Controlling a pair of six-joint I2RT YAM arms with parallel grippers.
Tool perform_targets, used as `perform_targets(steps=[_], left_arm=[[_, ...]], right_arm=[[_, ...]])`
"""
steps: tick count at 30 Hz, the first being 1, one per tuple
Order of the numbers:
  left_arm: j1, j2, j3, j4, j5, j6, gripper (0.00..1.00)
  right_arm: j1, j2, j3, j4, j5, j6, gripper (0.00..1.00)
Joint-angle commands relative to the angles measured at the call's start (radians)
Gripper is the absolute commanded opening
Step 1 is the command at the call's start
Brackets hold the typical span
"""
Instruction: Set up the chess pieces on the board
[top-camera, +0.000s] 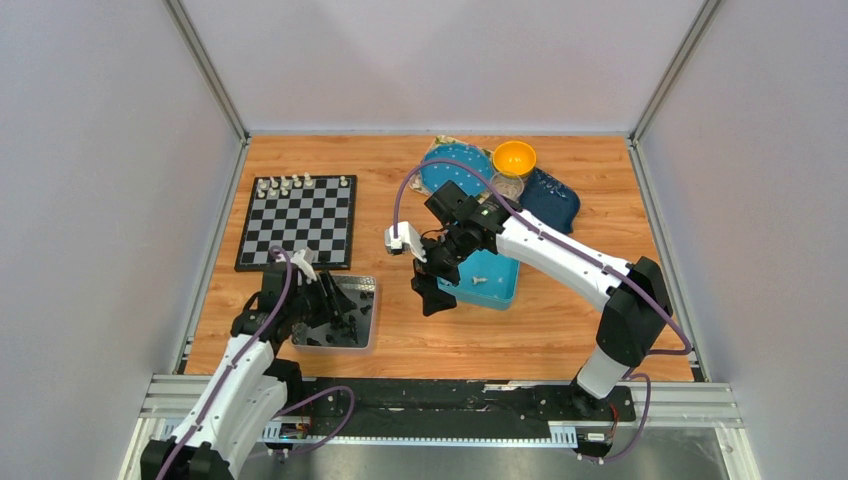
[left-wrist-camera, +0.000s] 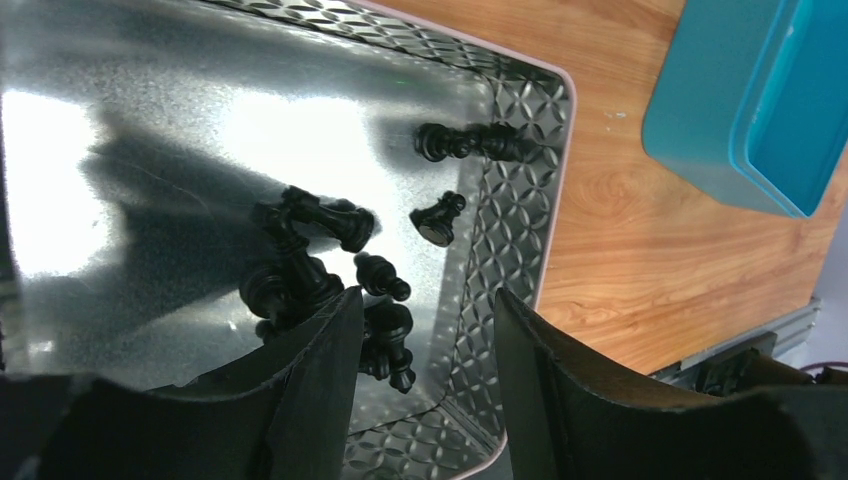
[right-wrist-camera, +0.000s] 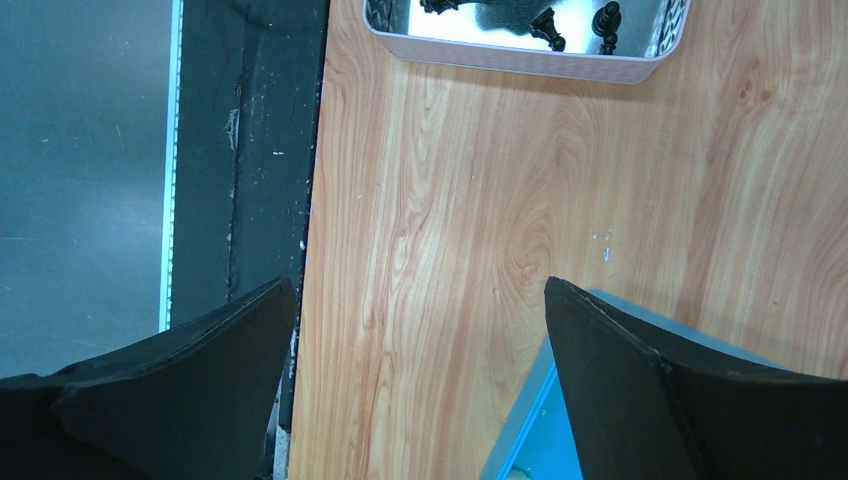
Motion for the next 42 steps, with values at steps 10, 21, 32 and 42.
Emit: perform_targets(steps=[10,21,32,42], left_arm=[[-0.012,0.066,0.201,-0.309,-0.277,0.055,0.51],[-0.111,0.196,0.220,-0.288,-0.354,0.039,0.50],[-0.195,0.315,0.243,-0.257,-0.465,0.050,0.42],[-0.203,0.361,0.260,-0.210,-0.454,0.061,0.36]], right_arm=[[0.006,-0.001,0.036,0.017,-0.009,-0.001,0.98],[0.017,0.001,0.037,0.013,-0.002,0.001,0.98],[0.015,-0.004,0.031,0.011,0.002,-0.005,0.98],[0.015,-0.002,0.030,0.010,-0.005,-0.007,0.98]])
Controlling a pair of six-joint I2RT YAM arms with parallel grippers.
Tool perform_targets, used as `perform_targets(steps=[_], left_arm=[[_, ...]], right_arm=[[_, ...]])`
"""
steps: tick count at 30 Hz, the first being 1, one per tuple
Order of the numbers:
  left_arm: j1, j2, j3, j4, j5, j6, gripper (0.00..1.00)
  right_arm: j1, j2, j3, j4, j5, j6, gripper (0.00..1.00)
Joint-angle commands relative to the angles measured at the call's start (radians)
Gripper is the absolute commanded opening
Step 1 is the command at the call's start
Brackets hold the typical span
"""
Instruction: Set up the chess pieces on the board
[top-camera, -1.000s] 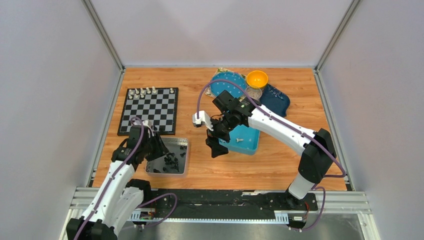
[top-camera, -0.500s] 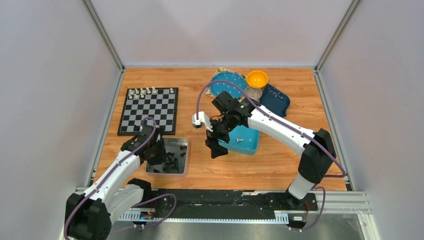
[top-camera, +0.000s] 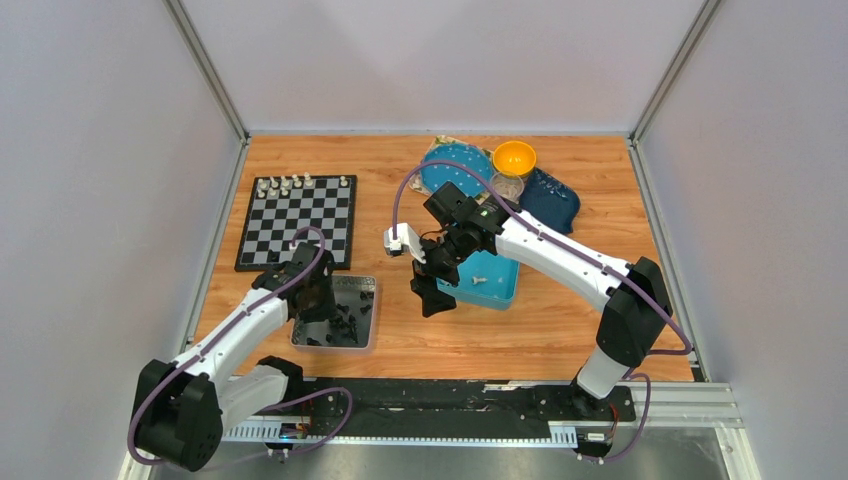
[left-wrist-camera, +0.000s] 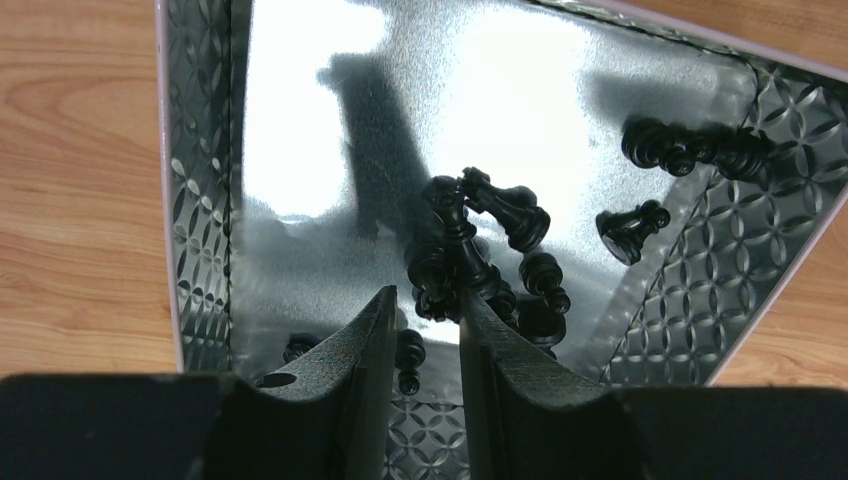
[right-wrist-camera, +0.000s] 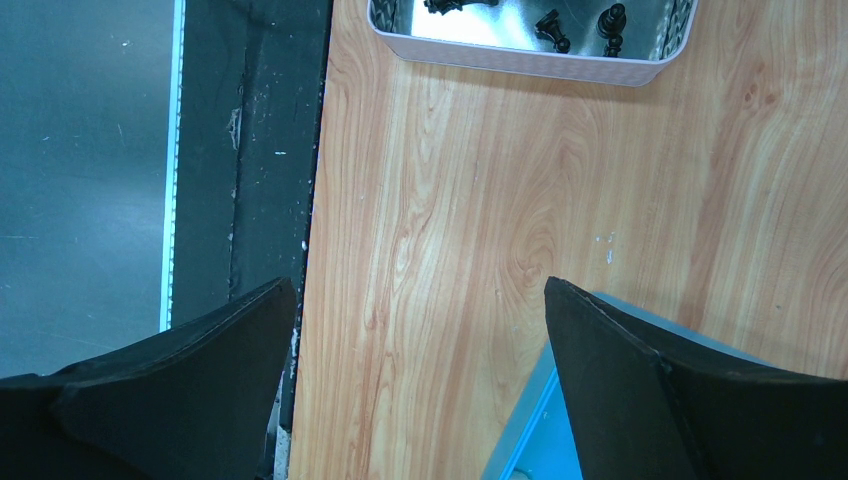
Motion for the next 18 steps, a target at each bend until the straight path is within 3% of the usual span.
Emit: perform_targets(steps=[1,18], left_arm=[[-0.004,0.016,0.039,0.039,-0.015,0.019,0.36],[-0.007,0.013,0.060,0.043,-0.006,0.051,0.09]], right_arm=[[0.007,-0.002,0.030,0.010,-0.009,-0.007,0.98],[0.008,-0.004,0.025,0.007,-0.007,-0.011,0.98]])
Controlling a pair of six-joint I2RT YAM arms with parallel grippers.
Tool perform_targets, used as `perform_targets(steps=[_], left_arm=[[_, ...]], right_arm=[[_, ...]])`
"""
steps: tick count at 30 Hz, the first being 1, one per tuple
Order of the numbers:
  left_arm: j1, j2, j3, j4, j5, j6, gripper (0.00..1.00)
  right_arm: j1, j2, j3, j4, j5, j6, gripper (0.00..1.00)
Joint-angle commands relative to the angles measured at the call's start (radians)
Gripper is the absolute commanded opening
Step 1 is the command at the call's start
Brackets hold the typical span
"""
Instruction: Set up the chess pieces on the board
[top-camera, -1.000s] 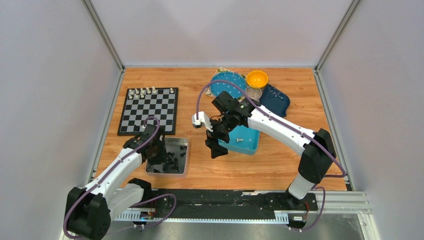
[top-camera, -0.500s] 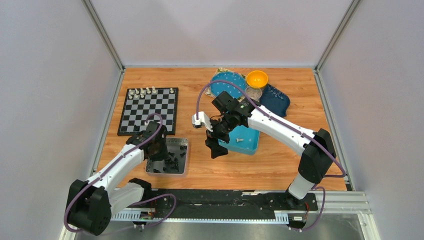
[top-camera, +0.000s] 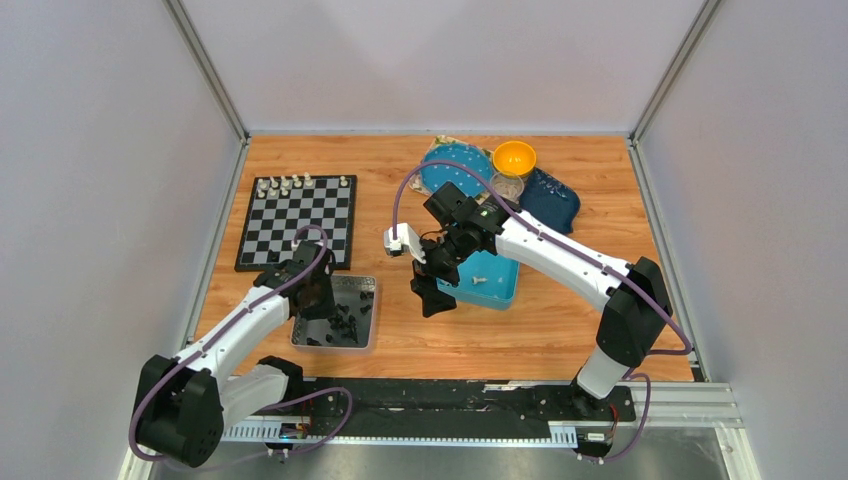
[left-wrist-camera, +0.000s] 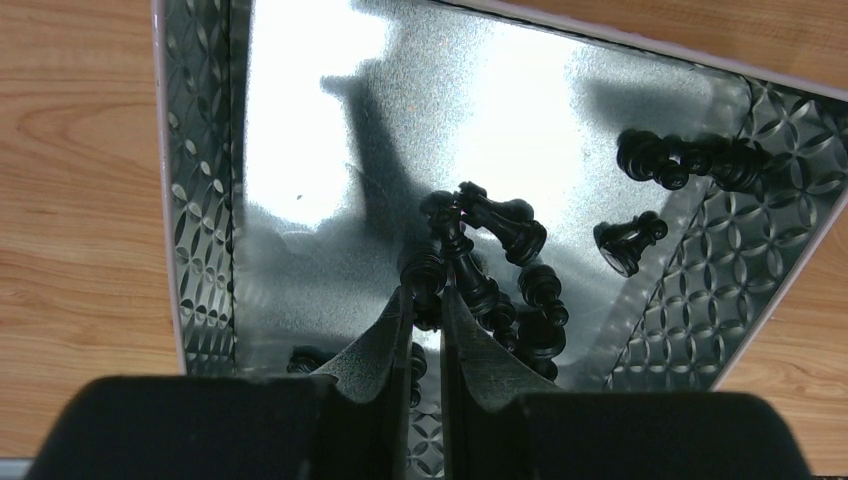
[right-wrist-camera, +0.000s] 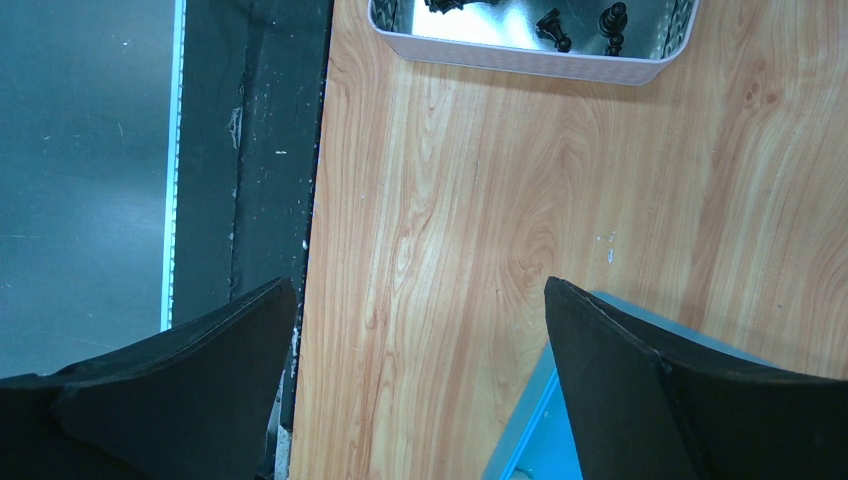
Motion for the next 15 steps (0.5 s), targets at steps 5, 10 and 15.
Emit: perform_targets(steps=[5,10,15], left_arm=[[-0.006,-0.041,0.092,-0.024,0.039,0.047,0.07],[-0.004,-0.047,0.175,-0.087,0.053,0.087,0.07],[-0.003,-0.043,0.250,-0.140,0.044,0.108,0.07]], right_arm=[[0.008,-0.010,0.025,0.011,-0.007,-0.016,0.98],[0.007,-0.012,0.025,0.010,-0.016,-0.016,0.98],[0.007,-0.016,0.022,0.010,-0.015,-0.016,0.98]])
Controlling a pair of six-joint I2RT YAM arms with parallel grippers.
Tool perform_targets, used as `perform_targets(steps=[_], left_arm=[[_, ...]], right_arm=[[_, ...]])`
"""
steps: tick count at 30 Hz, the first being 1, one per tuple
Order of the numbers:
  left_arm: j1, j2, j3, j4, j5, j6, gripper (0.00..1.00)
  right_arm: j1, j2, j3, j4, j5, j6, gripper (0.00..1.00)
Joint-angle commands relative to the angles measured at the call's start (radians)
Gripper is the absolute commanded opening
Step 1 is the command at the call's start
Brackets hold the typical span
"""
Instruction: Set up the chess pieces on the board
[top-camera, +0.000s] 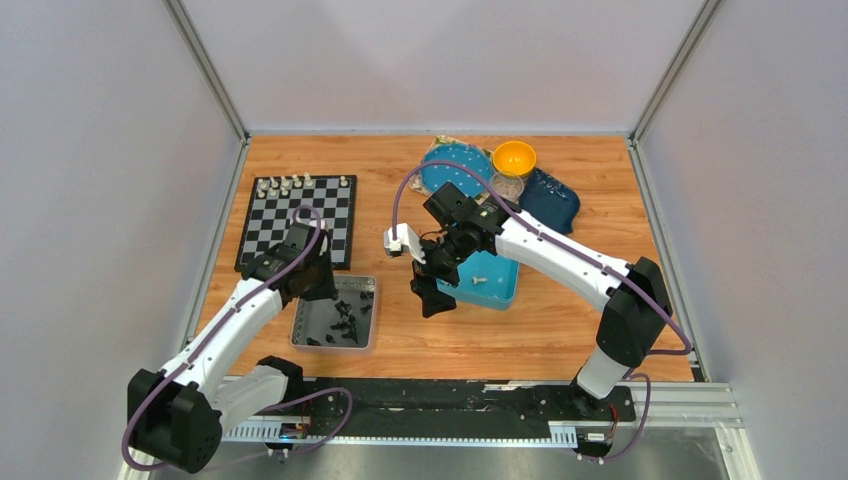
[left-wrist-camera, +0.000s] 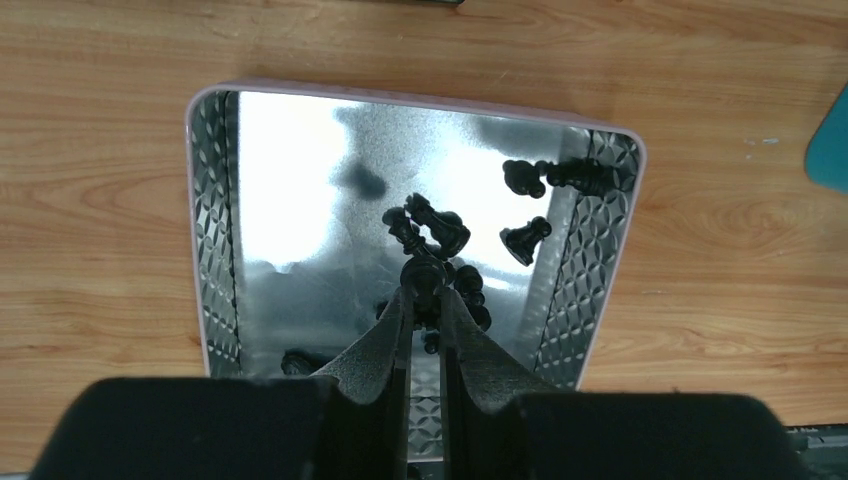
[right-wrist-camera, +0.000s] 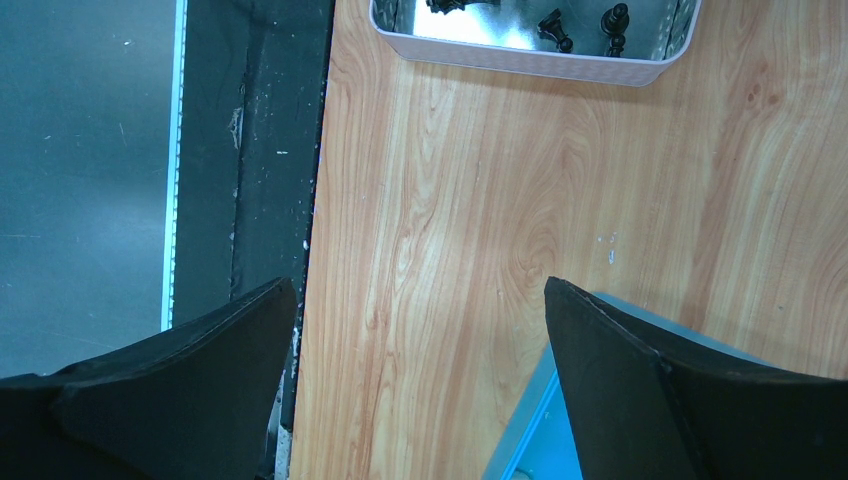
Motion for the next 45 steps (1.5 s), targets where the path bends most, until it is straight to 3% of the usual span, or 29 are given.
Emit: perform_targets(steps=[1,18,45], left_arm=[[0.000,-0.010,0.085,-0.070,-0.003,0.045,0.07],[0.172,0.036,0.244,-0.081,0.048,0.125,0.07],[0.493,0.195,0.335,0.032,0.201,0.174,0.06]], right_arm=[[0.005,-0.016,0.023,0.010,-0.013,-0.017,0.98],[0.005,-0.045,0.008,0.010,0.002,-0.027,0.99],[0.005,-0.049,0.006,0.016,-0.010,-0.021,0.99]])
